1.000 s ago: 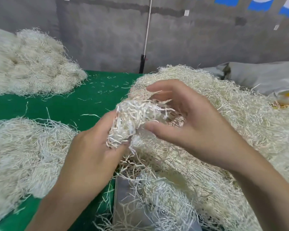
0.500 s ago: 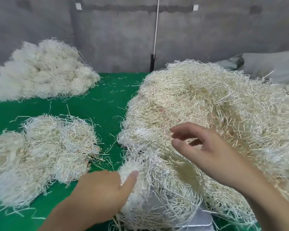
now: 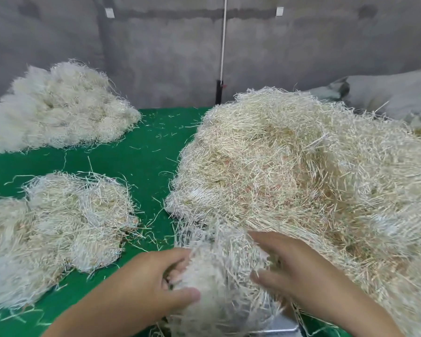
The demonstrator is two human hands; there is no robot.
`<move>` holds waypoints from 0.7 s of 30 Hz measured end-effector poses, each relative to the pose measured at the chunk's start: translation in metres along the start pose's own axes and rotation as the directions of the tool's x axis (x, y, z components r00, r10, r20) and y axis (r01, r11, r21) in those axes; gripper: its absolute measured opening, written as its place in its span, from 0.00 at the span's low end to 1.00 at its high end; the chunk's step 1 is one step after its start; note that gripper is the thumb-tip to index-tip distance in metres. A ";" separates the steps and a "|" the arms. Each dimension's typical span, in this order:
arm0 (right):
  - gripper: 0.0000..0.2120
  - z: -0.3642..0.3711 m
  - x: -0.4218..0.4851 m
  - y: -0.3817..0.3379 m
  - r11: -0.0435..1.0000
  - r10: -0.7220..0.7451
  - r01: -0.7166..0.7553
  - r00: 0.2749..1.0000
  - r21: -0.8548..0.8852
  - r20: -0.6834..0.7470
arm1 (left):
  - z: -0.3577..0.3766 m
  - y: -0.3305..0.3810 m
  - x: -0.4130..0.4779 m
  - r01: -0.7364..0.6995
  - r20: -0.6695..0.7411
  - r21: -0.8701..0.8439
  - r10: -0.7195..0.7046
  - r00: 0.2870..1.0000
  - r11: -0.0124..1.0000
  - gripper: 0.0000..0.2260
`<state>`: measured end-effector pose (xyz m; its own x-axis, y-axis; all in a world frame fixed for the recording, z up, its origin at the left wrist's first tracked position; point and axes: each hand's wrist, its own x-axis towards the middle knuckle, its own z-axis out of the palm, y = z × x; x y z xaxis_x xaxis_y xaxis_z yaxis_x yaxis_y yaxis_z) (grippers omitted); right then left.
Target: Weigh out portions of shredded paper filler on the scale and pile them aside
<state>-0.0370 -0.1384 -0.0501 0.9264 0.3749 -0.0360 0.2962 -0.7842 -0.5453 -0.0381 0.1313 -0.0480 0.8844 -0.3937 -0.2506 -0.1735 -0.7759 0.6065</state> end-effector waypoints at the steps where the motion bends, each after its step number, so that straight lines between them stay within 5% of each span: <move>1: 0.28 0.001 0.004 0.000 0.999 0.025 -0.023 0.999 0.039 -0.042 | 0.005 0.003 0.003 -0.031 0.011 -0.093 0.032 0.999 0.995 0.20; 4: 0.25 0.006 0.010 0.004 0.988 0.079 -0.060 0.988 0.145 -0.130 | 0.016 0.008 0.019 -0.104 -0.018 -0.134 0.103 0.995 0.985 0.15; 7: 0.05 0.014 0.014 0.002 0.996 0.040 -0.029 0.990 0.084 -0.137 | 0.025 0.008 0.031 -0.191 -0.163 0.018 0.191 0.968 0.981 0.04; 12: 0.09 0.029 0.014 0.004 0.998 0.040 -0.035 0.994 0.047 -0.097 | 0.015 0.004 0.020 -0.168 -0.219 0.171 0.204 0.954 0.971 0.11; 15: 0.23 0.009 0.006 0.006 0.997 0.066 -0.062 0.994 0.043 -0.088 | -0.012 0.000 0.006 -0.177 -0.245 0.142 0.208 0.947 0.974 0.15; 18: 0.30 -0.026 -0.005 0.002 0.979 0.086 -0.040 0.970 0.199 -0.229 | -0.038 -0.002 -0.003 -0.191 -0.350 0.119 0.221 0.910 0.974 0.21; 21: 0.22 -0.043 -0.012 0.000 0.911 0.119 0.071 0.898 0.406 -0.424 | -0.053 0.003 0.005 -0.198 -0.366 0.082 0.215 0.906 0.977 0.22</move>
<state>-0.0385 -0.1643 -0.0135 0.9655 0.0334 0.2583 0.2414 -0.4874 -0.8392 -0.0113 0.1527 -0.0074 0.9221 -0.3428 0.1795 -0.3806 -0.7202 0.5800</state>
